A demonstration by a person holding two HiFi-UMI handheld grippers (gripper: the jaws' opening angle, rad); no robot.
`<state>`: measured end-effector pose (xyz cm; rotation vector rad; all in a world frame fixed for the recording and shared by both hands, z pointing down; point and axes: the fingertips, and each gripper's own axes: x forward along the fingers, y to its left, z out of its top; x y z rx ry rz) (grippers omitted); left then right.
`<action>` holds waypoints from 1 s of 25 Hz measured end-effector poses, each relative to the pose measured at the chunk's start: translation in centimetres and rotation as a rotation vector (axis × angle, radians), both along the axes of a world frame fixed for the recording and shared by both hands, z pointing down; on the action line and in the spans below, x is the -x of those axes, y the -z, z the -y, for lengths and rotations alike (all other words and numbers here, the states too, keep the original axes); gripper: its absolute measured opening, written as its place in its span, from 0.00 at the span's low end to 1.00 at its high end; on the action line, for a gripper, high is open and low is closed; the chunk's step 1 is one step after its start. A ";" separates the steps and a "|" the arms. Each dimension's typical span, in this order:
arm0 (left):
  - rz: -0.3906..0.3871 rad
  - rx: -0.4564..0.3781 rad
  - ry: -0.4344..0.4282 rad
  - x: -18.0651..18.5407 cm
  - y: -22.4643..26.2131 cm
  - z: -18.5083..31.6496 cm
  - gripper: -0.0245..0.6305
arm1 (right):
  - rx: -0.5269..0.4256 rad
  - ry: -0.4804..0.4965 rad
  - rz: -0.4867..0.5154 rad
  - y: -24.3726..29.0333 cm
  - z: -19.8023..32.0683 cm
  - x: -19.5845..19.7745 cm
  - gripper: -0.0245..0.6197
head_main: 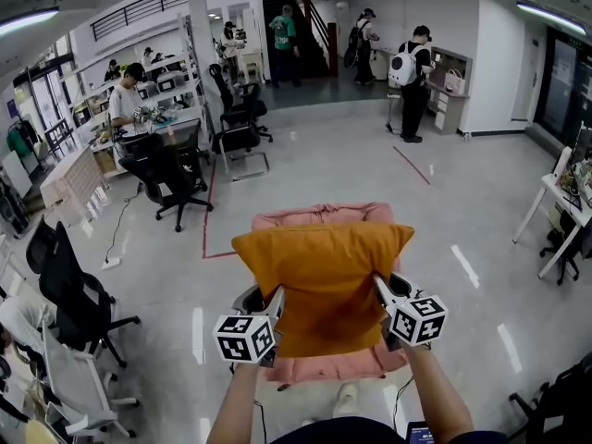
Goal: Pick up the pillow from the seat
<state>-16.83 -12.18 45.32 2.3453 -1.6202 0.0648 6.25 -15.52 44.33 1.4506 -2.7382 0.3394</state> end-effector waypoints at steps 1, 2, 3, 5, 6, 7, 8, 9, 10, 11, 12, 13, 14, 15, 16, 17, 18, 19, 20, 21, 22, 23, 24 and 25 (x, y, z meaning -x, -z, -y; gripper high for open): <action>-0.002 -0.004 0.002 0.1 0.1 -0.4 0.26 | -0.003 0.001 -0.001 0.1 -0.4 0.0 0.16; -0.004 -0.010 0.003 0.2 0.3 -0.8 0.26 | -0.006 0.003 -0.003 0.3 -0.7 0.1 0.16; -0.006 -0.015 0.003 0.3 0.5 -1.2 0.25 | -0.008 0.004 -0.004 0.5 -1.1 0.3 0.16; -0.010 -0.020 -0.001 0.3 0.8 -1.9 0.25 | -0.010 0.002 -0.005 0.8 -1.9 0.3 0.16; -0.011 -0.021 -0.003 0.4 0.9 -2.3 0.25 | -0.011 0.001 -0.005 0.8 -2.3 0.4 0.16; -0.012 -0.022 -0.004 0.4 0.9 -2.6 0.25 | -0.013 0.000 -0.006 0.9 -2.7 0.4 0.16; -0.012 -0.024 -0.004 0.5 1.0 -2.9 0.25 | -0.015 0.001 -0.006 1.0 -3.0 0.5 0.16; -0.013 -0.027 -0.004 0.6 1.1 -3.3 0.25 | -0.018 0.003 -0.006 1.1 -3.4 0.5 0.16; -0.014 -0.029 -0.005 0.6 1.1 -3.6 0.25 | -0.019 0.003 -0.006 1.1 -3.7 0.6 0.16; -0.015 -0.030 -0.005 0.6 1.2 -3.9 0.25 | -0.019 0.002 -0.006 1.2 -4.0 0.5 0.16; -0.016 -0.030 -0.006 0.6 1.2 -4.2 0.25 | -0.018 0.000 -0.005 1.2 -4.3 0.5 0.16; -0.016 -0.031 -0.008 0.5 1.1 -4.4 0.25 | -0.018 -0.003 -0.005 1.1 -4.5 0.5 0.16; -0.017 -0.032 -0.010 0.6 1.2 -4.6 0.25 | -0.019 -0.005 -0.005 1.2 -4.7 0.5 0.16; -0.017 -0.034 -0.011 0.6 1.2 -4.8 0.25 | -0.020 -0.006 -0.005 1.2 -4.9 0.6 0.16; -0.018 -0.036 -0.011 0.7 1.3 -4.9 0.25 | -0.022 -0.006 -0.006 1.3 -5.0 0.6 0.16; -0.019 -0.038 -0.010 0.7 1.4 -5.1 0.25 | -0.024 -0.006 -0.005 1.4 -5.3 0.6 0.16; -0.019 -0.040 -0.009 0.7 1.5 -5.4 0.25 | -0.027 -0.005 -0.004 1.6 -5.5 0.7 0.16; -0.020 -0.041 -0.009 0.7 1.6 -5.7 0.25 | -0.028 -0.005 -0.003 1.7 -5.8 0.7 0.16; -0.020 -0.041 -0.008 0.8 1.7 -6.0 0.25 | -0.029 -0.005 -0.002 1.7 -6.1 0.7 0.16; -0.020 -0.042 -0.008 0.8 1.7 -6.3 0.25 | -0.029 -0.005 -0.002 1.7 -6.3 0.8 0.16; -0.020 -0.042 -0.007 1.0 1.7 -6.5 0.25 | -0.030 -0.004 -0.002 1.7 -6.5 0.9 0.16; -0.021 -0.043 -0.006 1.1 1.7 -6.7 0.25 | -0.031 -0.003 -0.003 1.8 -6.7 1.1 0.16; -0.021 -0.044 -0.005 1.3 1.7 -6.9 0.25 | -0.031 -0.002 -0.003 1.8 -6.9 1.3 0.16; -0.022 -0.045 -0.005 1.5 1.6 -7.1 0.25 | -0.032 -0.002 -0.003 1.8 -7.1 1.5 0.16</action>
